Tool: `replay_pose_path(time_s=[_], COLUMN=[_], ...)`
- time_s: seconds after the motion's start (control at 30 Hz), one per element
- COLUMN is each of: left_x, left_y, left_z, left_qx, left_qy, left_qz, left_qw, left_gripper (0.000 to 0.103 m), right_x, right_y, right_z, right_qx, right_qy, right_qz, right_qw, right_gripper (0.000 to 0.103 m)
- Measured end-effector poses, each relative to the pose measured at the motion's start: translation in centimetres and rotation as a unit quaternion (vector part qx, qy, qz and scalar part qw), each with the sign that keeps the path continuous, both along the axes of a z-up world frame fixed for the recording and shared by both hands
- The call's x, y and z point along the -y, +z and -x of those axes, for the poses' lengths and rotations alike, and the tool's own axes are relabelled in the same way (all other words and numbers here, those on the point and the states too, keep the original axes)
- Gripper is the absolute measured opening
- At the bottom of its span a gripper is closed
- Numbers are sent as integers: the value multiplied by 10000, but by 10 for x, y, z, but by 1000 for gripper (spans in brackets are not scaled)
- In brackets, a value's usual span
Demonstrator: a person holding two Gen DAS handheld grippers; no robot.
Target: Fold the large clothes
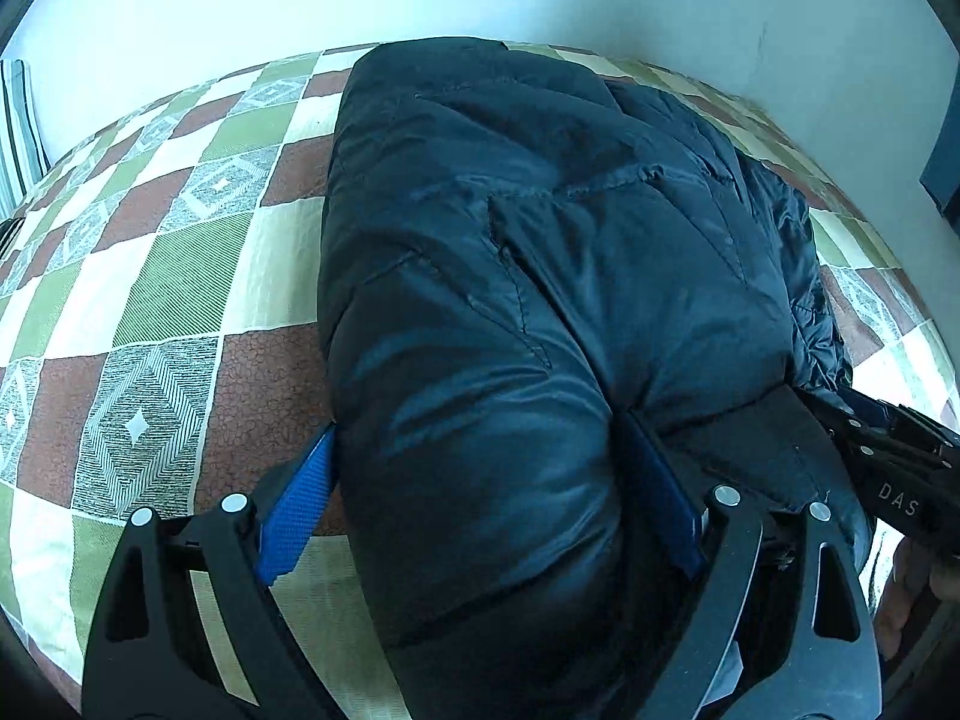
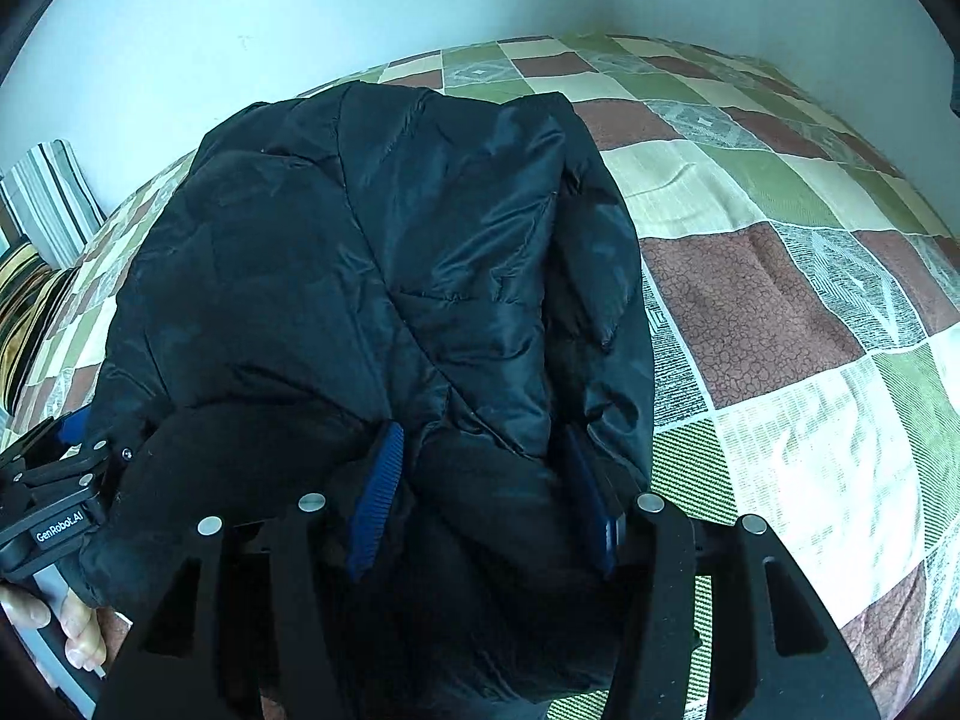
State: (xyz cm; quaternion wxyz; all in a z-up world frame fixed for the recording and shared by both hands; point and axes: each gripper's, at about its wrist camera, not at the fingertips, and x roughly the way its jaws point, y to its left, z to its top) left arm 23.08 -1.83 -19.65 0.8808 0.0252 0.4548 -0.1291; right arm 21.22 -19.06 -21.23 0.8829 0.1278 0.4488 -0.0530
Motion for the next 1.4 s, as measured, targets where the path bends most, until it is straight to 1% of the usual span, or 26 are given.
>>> replay_pose_path(time_s=[0.43, 0.6, 0.7, 0.87, 1.0, 1.07, 1.27, 1.4], left_x=[-1, -4, -8, -12, -15, -16, -16, -17], left_y=[0, 8, 11, 16, 22, 25, 37, 49], left_z=[0, -1, -1, -2, 2, 5, 17, 31], left_qx=[4, 22, 33, 35, 62, 110, 249, 420], left_qy=[1, 42, 74, 202, 315, 373, 490, 515], left_qz=[13, 110, 195, 262, 350, 335, 193, 56], left_qw=[10000, 9999, 9998, 9994, 9989, 9987, 9983, 9978], left_gripper=[91, 92, 93, 99, 100, 101, 101, 101], right_x=[-2, 0, -1, 2, 4, 7, 17, 24], right_y=[3, 10, 16, 21, 27, 30, 36, 38], right_z=[1, 7, 10, 12, 20, 23, 38, 49], right_qx=[17, 173, 209, 237, 287, 325, 374, 362], right_qy=[-100, -162, -197, -249, -280, -302, -458, -600], right_qz=[92, 27, 69, 101, 103, 136, 128, 142], right_qw=[9999, 9997, 9996, 9994, 9991, 9989, 9982, 9974], right_gripper=[53, 55, 58, 65, 70, 76, 77, 77])
